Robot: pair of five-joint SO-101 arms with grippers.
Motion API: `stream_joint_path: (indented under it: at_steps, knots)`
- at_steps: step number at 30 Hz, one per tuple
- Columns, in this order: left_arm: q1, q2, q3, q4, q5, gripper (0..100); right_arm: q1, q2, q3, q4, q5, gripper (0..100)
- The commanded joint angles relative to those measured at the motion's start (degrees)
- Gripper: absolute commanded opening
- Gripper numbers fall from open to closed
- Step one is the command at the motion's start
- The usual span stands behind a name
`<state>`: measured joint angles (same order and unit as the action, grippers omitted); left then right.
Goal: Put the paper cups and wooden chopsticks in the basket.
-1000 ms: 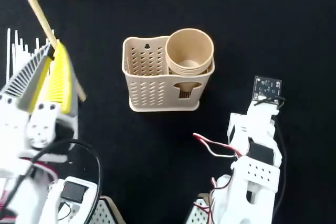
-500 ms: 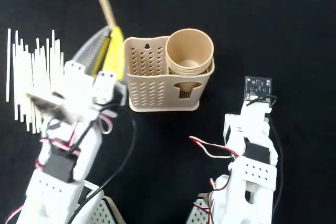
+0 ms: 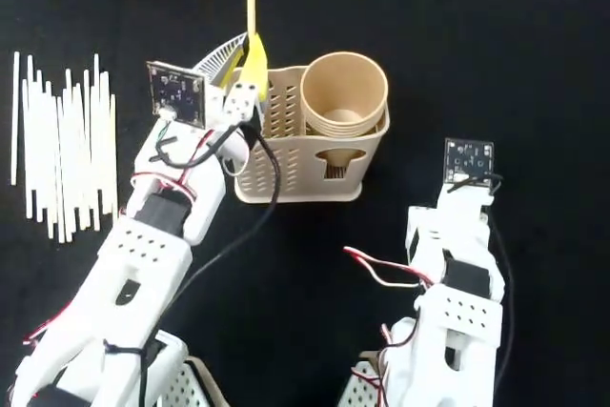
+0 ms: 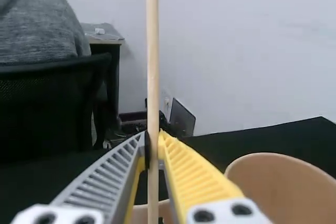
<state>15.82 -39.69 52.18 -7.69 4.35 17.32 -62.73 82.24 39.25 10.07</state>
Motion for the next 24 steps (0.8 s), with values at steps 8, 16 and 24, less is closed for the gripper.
stream_joint_path:
  at_steps: [8, 16, 24]
  knots:
    - [-1.63, -0.09, 0.75, -1.41, 6.24, 3, -0.53, -0.84, -0.4, -1.05, 0.7, 1.5]
    - [-1.45, -0.09, -0.57, 6.24, 6.24, 5, -0.53, -0.84, -0.48, -1.05, 0.79, 1.5]
    - [-1.98, -0.09, -12.18, 31.56, 10.55, 22, -0.53, -0.84, -0.48, -1.05, 0.79, 1.5]
